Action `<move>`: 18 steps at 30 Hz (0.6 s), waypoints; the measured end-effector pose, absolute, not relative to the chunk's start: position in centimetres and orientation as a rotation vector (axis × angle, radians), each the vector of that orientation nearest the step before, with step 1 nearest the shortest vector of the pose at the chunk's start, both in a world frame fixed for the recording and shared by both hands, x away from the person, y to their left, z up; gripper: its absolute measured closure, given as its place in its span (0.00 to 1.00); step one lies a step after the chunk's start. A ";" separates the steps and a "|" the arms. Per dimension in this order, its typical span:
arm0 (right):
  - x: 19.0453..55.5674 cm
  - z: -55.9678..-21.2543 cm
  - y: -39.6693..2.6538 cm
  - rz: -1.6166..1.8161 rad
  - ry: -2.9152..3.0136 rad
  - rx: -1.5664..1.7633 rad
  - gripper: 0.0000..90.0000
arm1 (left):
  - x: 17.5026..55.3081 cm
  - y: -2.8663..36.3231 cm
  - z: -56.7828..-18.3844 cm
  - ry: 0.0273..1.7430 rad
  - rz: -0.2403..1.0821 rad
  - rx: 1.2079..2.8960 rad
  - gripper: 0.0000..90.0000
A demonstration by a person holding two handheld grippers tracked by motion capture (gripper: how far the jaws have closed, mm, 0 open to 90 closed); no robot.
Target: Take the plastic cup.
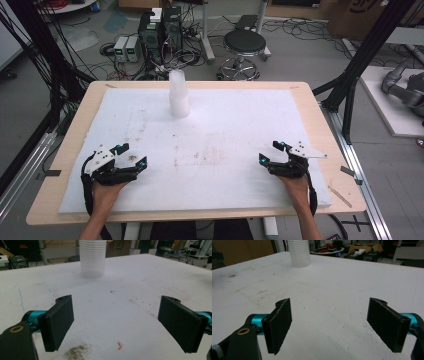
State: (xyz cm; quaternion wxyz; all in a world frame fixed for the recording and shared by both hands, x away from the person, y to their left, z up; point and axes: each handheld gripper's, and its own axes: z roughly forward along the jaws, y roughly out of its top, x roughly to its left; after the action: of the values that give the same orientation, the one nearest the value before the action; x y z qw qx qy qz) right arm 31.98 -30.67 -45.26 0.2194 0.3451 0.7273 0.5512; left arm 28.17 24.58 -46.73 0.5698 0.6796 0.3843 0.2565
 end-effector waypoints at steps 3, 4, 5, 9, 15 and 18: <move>31.9 -45.3 -30.7 1.528 2.009 0.957 0.22 | 28.2 24.6 -46.7 0.901 0.601 1.598 0.15; 32.0 -45.3 -30.7 1.531 2.012 0.957 0.22 | 28.2 24.6 -46.7 0.901 0.601 1.598 0.15; 31.9 -45.3 -30.7 1.534 2.012 0.961 0.22 | 28.2 24.6 -46.7 0.902 0.601 1.597 0.15; 32.0 -45.3 -30.8 1.541 2.019 0.965 0.22 | 28.2 24.6 -46.7 0.901 0.602 1.597 0.15; 32.1 -45.3 -30.8 1.545 2.019 0.969 0.22 | 28.2 24.6 -46.7 0.907 0.597 1.591 0.15; 32.2 -45.3 -30.7 1.532 2.031 0.975 0.22 | 28.2 24.6 -46.7 0.906 0.599 1.592 0.15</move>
State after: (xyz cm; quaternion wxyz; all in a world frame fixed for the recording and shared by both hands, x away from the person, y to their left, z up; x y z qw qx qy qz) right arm 32.19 -30.72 -45.27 0.2069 0.3501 0.7294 0.5501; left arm 28.21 24.58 -46.73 0.5706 0.6784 0.3861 0.2551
